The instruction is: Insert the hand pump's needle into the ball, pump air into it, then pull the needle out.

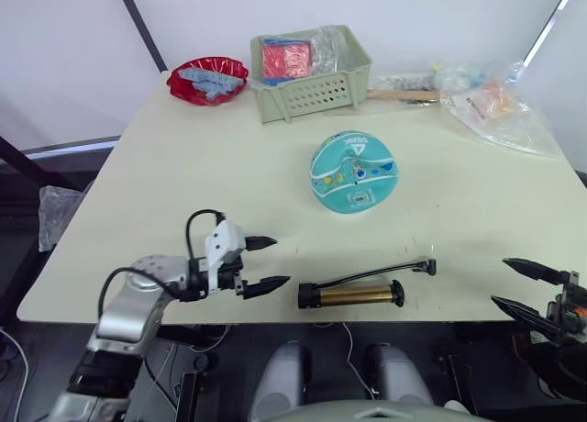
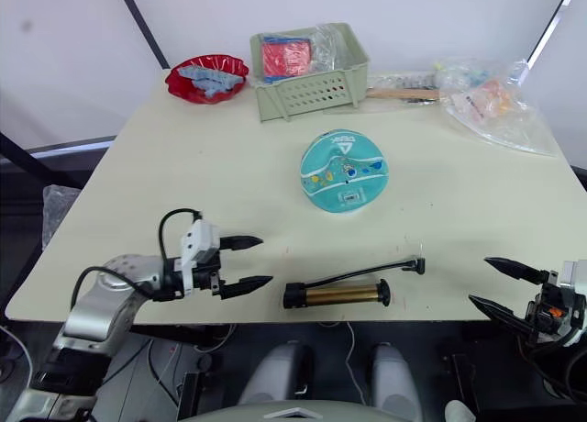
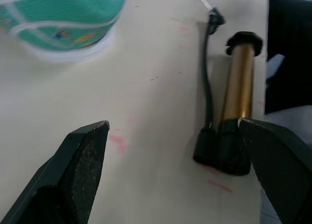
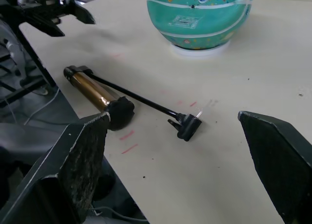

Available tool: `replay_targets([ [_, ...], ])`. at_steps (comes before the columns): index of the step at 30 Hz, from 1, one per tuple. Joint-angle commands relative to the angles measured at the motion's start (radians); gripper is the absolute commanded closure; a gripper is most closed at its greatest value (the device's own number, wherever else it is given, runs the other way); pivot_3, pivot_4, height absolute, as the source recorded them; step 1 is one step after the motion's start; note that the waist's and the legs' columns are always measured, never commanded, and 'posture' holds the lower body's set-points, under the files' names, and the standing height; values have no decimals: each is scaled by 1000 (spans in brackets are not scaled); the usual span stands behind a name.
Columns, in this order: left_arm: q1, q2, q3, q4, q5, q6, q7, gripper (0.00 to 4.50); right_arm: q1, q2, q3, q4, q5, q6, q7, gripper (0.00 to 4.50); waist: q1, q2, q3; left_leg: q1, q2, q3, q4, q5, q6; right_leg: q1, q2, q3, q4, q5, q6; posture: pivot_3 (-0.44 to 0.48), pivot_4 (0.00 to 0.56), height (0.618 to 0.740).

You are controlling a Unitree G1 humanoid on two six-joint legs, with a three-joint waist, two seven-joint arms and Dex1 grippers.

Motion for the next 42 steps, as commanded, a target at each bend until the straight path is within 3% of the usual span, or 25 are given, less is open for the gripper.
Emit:
replay_targets([
  [1,-79,-21,-60,13,11,-1,-45,0,11,-14,-36,-51,23,-6,27,72,0,0,0,0,0,0,0,0,0,0,0,0,0,0,0,0,150,740],
  [14,-364,-214,-277,182,97,-15,-131,0,63,-4,-98,-95,36,-21,55,72,-3,-1,1,-1,-2,-1,2,0,0,1,1,2,0,1,2,0,150,740],
  [17,-411,-264,-318,230,129,-15,-128,895,71,2,-109,-113,48,-17,50,0,-1,-1,1,0,-2,-1,2,0,0,1,1,2,0,1,2,0,150,740],
  [19,-448,-311,-350,284,179,-35,-93,1722,80,4,-119,-124,54,-15,47,0,0,-1,1,0,-2,-1,2,0,0,1,1,2,0,1,2,0,150,740],
  [28,-540,-462,-437,471,333,-75,4,1722,97,11,-140,-132,56,-21,45,0,0,-1,1,-2,-4,-3,3,0,0,1,2,3,0,1,2,0,150,740],
  [42,-554,-596,-521,593,496,-38,136,1722,123,15,-164,-129,54,-42,52,0,1,-1,1,-3,-6,-5,3,0,0,1,1,4,0,1,3,0,150,740],
])
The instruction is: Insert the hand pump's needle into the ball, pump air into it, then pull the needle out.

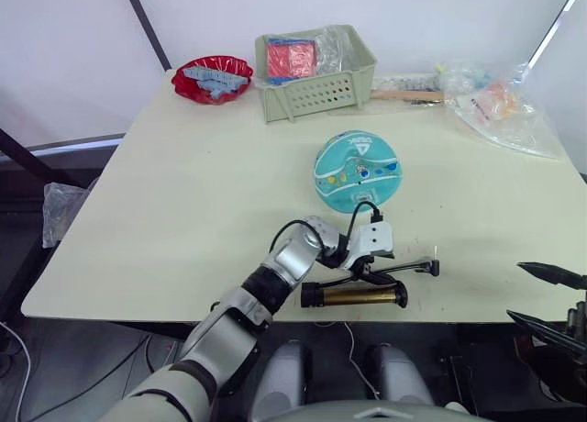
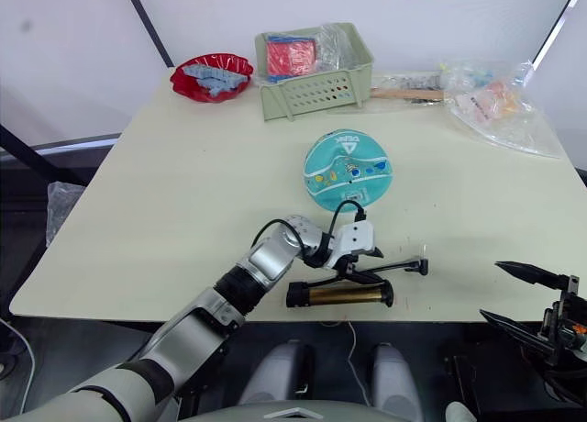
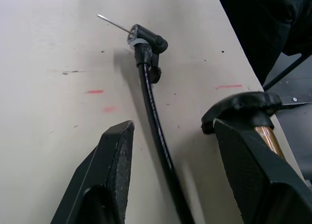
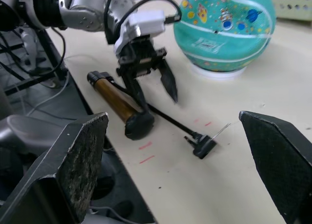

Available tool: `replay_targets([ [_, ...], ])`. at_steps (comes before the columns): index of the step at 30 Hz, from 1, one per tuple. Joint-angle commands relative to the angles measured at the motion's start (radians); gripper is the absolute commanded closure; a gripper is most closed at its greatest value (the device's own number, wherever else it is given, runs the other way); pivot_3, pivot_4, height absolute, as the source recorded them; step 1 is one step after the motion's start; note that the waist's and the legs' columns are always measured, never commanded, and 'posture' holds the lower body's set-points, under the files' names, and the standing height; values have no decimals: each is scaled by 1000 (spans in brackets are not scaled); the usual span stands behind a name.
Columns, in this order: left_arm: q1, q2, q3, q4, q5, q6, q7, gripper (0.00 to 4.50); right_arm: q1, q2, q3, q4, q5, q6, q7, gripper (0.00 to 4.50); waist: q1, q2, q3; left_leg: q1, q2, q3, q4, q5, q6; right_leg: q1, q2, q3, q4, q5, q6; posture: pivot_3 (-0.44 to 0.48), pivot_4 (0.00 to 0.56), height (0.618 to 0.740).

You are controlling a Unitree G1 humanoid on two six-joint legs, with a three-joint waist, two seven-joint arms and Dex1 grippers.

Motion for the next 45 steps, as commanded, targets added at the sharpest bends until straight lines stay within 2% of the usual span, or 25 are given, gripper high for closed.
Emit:
replay_targets([
  [1,-14,-30,-25,21,44,0,34,1722,3,4,-34,-15,17,-18,8,0,0,0,0,0,0,0,0,0,0,0,0,0,0,0,0,0,150,740],
  [3,-12,-42,-25,36,52,9,45,1722,3,4,-34,-14,16,-20,11,0,-1,0,0,0,0,0,0,0,0,0,0,0,0,0,0,0,150,740],
  [4,-11,-44,-27,42,61,7,52,2152,3,5,-34,-13,16,-20,12,0,-1,0,0,0,0,0,0,0,0,0,0,0,0,0,0,0,150,740],
  [5,-9,-46,-31,47,71,7,60,2244,3,5,-33,-12,15,-22,13,0,0,0,0,0,0,0,0,0,0,0,0,0,0,0,0,0,150,740],
  [10,-3,-56,-31,61,92,21,87,3928,1,11,-27,-9,12,-30,15,0,0,0,0,0,-2,-2,2,0,0,1,0,1,0,0,2,0,150,740],
  [12,-3,-56,-34,60,96,22,88,4401,1,14,-24,-7,10,-34,15,0,0,0,0,0,-2,-2,3,0,0,2,0,1,0,0,3,0,150,740],
  [25,-26,-67,6,43,65,-20,92,4401,-11,40,-10,-1,-3,-48,11,0,0,1,0,0,-2,-3,3,0,0,2,0,1,0,1,2,0,150,740],
  [33,-41,-66,41,43,24,-82,45,4401,-7,77,-1,-28,2,-40,-22,0,0,1,0,-1,-2,-3,3,0,0,2,0,1,0,1,1,0,150,740],
  [45,-37,-60,43,46,31,-110,3,4401,-1,97,2,-36,-2,-51,-37,0,-1,1,0,-1,-2,-3,3,0,0,2,0,1,0,1,1,0,150,740],
])
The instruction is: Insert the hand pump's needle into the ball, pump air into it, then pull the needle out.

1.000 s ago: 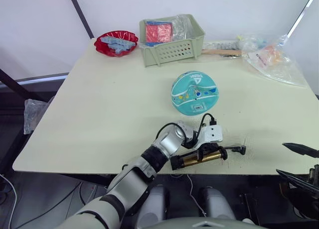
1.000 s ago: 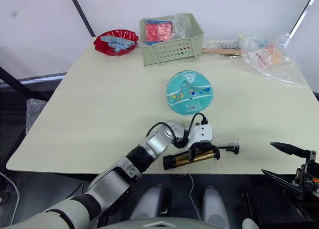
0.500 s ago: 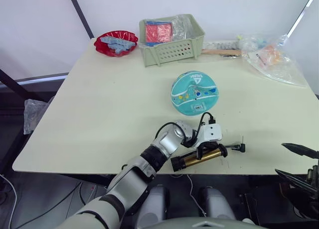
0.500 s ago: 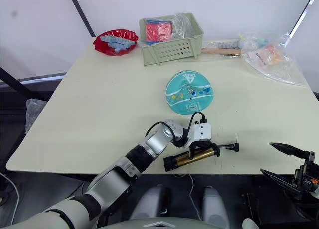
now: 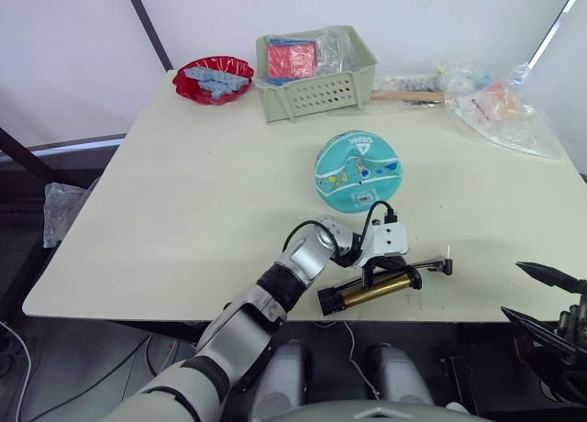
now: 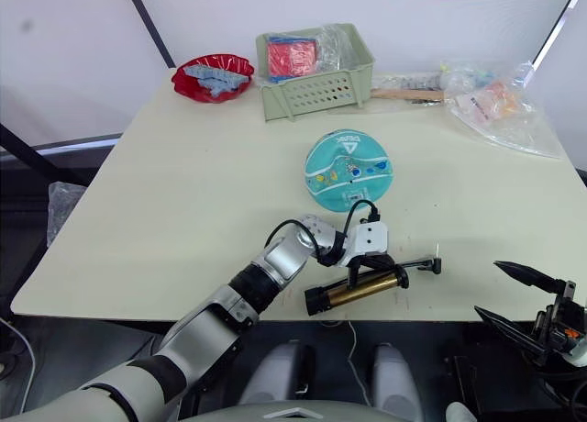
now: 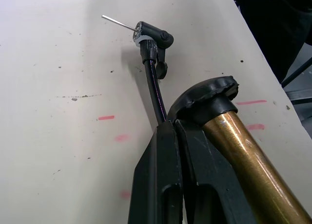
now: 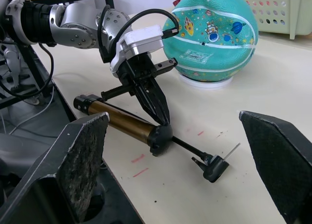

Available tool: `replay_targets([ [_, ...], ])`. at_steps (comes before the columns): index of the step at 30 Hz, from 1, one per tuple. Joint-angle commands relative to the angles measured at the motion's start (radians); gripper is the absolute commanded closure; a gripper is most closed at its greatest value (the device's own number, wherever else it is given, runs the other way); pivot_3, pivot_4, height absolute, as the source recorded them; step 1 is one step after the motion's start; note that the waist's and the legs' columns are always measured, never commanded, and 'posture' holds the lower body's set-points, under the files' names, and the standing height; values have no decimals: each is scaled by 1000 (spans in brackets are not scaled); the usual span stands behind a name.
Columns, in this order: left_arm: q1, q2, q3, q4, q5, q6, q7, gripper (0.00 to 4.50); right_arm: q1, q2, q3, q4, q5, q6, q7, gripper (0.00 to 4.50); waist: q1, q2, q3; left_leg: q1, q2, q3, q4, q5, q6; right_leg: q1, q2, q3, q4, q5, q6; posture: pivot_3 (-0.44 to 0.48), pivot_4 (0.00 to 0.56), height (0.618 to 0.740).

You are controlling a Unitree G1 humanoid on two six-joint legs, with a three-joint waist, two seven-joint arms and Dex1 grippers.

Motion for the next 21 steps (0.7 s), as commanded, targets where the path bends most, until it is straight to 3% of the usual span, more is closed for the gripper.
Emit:
replay_targets([
  [1,-4,-3,6,-20,-14,-18,-18,4401,7,6,-6,-30,4,-21,-6,0,0,0,0,0,0,0,0,0,0,0,0,0,0,0,0,0,150,740],
  [6,11,-4,0,-29,-8,-22,-19,4401,14,15,-3,-33,3,-28,-12,0,0,0,0,0,0,0,0,0,0,0,0,0,0,0,0,0,150,740],
  [11,-1,-6,14,-16,4,-22,28,2851,21,20,-1,-35,2,-32,-14,0,0,0,0,0,0,0,0,0,0,0,0,0,0,0,0,0,150,740],
  [14,-1,-3,10,-17,5,-6,32,1398,25,18,-3,-32,4,-35,-13,0,0,0,0,0,0,0,0,0,0,0,0,0,0,0,0,0,150,740],
  [21,-3,-23,-18,15,30,30,33,1398,21,13,-3,-24,3,-41,-11,0,0,0,0,0,0,0,0,0,0,0,0,0,0,0,0,0,150,740],
])
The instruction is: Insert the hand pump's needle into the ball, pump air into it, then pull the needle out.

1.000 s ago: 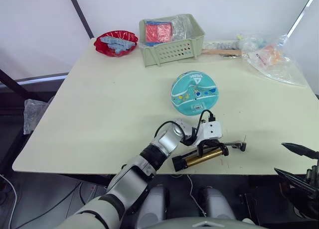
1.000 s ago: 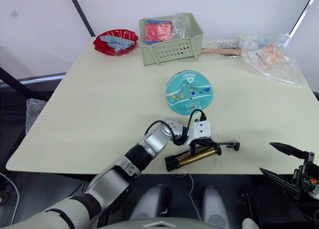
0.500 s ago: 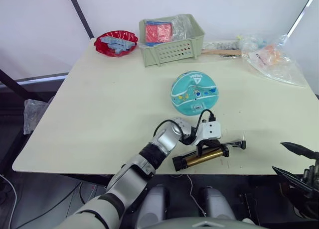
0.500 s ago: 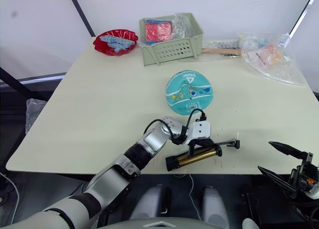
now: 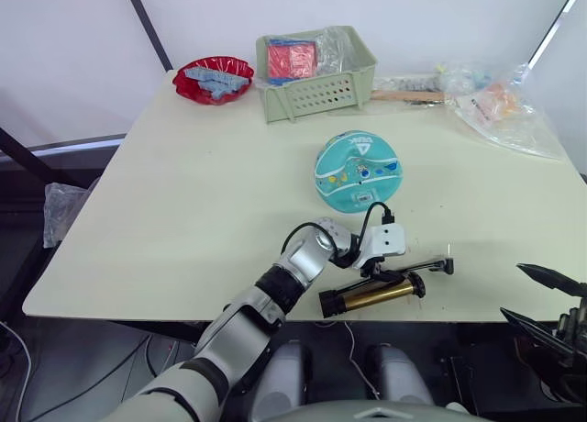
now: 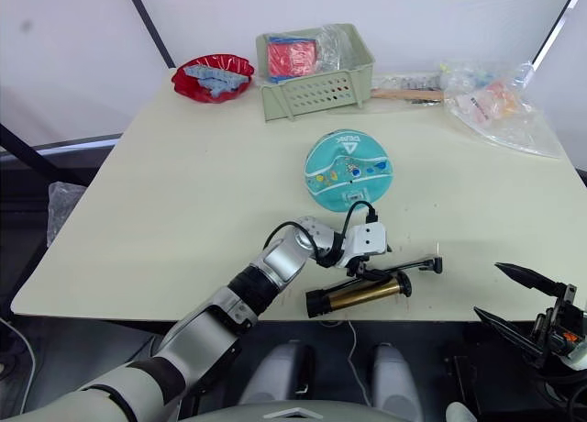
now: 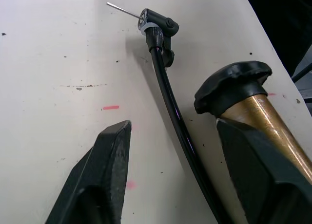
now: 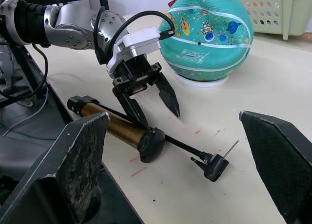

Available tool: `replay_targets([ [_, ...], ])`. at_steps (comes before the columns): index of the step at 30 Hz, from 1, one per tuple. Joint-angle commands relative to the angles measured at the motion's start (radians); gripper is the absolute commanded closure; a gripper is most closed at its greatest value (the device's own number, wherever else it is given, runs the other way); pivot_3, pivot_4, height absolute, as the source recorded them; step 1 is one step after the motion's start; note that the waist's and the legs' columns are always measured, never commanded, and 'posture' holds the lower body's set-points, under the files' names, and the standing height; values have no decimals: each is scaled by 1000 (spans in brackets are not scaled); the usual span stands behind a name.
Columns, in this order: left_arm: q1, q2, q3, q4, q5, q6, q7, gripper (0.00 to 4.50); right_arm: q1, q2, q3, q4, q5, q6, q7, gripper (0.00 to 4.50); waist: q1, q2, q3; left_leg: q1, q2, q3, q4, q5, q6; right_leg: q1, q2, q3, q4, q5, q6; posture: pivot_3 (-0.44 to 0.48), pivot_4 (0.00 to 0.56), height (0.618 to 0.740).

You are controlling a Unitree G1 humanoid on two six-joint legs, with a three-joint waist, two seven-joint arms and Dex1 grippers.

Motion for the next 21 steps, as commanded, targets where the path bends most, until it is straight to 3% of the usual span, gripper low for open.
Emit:
replay_targets([
  [1,-16,-31,-20,21,19,26,11,1398,2,-6,-6,-21,5,-16,6,0,0,0,0,0,0,0,0,0,0,0,0,0,0,0,0,0,150,740],
  [11,-14,-66,-42,65,76,120,62,1398,0,-4,-6,-16,3,-24,9,0,1,0,0,0,0,0,0,0,0,0,0,0,0,0,0,0,150,740],
  [13,-12,-68,-44,61,81,132,64,2085,0,-2,-5,-15,3,-26,9,0,0,0,0,0,0,-1,0,0,0,1,0,0,0,0,0,0,150,740],
  [14,-11,-65,-50,57,87,135,61,2085,0,-1,-3,-15,3,-27,10,0,0,0,0,0,0,-1,0,0,0,1,0,0,0,0,0,0,150,740],
  [15,-9,-63,-55,52,90,137,59,2744,2,1,-2,-16,2,-27,10,0,0,0,0,0,0,-1,0,0,0,1,0,-1,0,0,0,0,150,740],
  [16,-8,-62,-59,48,93,139,57,2914,3,2,-1,-16,1,-29,12,0,0,0,0,0,0,-1,0,0,0,1,0,-1,0,0,0,0,150,740],
  [19,-9,-62,-65,40,97,142,57,4338,5,3,-1,-12,-1,-31,13,0,0,0,0,0,0,-1,0,0,0,1,0,-1,0,0,0,0,150,740],
  [21,-11,-63,-65,37,95,142,58,4480,7,3,-1,-11,-2,-33,14,0,1,0,0,0,0,-1,0,0,0,1,0,-1,0,0,0,0,150,740],
])
